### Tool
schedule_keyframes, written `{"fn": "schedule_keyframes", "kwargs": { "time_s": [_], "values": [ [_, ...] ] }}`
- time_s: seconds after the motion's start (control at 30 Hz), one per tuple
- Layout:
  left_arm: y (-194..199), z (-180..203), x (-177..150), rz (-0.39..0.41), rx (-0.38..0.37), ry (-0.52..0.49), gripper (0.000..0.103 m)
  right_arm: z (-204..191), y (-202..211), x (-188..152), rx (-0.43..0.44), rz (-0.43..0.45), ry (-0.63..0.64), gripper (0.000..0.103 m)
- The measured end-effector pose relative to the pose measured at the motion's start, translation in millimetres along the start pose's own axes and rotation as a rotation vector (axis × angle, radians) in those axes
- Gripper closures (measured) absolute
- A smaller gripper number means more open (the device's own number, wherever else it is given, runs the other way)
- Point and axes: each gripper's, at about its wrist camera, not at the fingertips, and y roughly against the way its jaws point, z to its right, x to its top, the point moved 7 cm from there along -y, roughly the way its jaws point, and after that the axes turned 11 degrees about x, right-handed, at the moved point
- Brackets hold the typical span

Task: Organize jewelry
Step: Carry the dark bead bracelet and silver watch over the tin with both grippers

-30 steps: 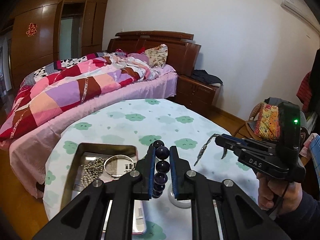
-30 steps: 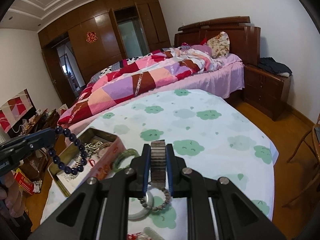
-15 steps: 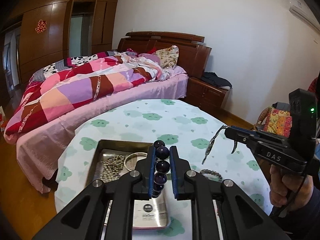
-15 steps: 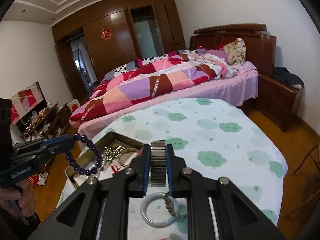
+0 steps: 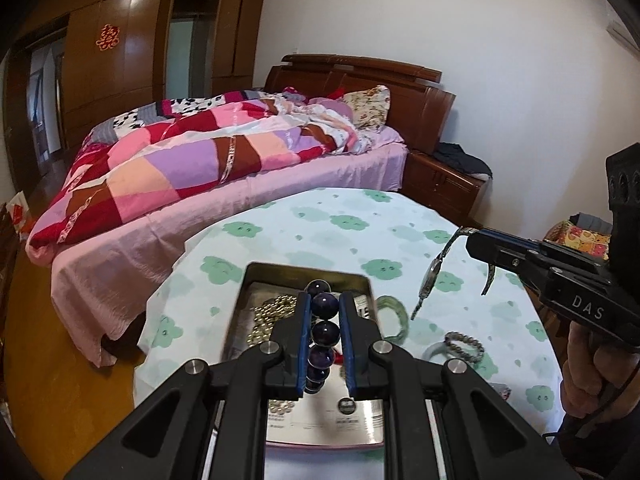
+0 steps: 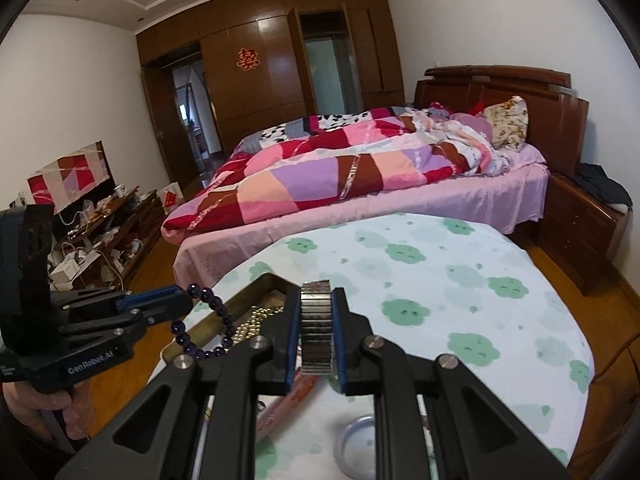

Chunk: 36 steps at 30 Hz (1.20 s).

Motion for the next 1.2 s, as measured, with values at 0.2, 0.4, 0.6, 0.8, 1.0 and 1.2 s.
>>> {"fn": "schedule_keyframes", "kwargs": {
  "time_s": [0.2, 0.4, 0.6, 0.8, 1.0, 1.2],
  "values": [
    [-10, -11, -3, -0.018, 0.026, 0.010, 0.090, -12, -19, -2, 0.031, -0.031, 0.008, 0.086],
    [-20, -18, -8, -0.039, 0.039, 0.017, 0.090, -24, -36, -6, 0.050, -0.067, 0.028, 0.086],
    [-29, -23, -11, -0.056, 0.044, 0.021, 0.090, -32, -46, -11, 0.056, -0.093, 0.040, 0.086],
    [-40, -32, -16, -0.083, 0.054, 0.033, 0.090, -36, -59, -18, 0.059, -0.123, 0.039, 0.086],
    [-49, -35, -21, -0.103, 0.059, 0.034, 0.090, -36, -70, -27, 0.059, -0.150, 0.032, 0.086],
    [-56, -35, -26, -0.119, 0.059, 0.031, 0.090, -33, -75, -34, 0.046, -0.166, 0.027, 0.086]
  ]
}}
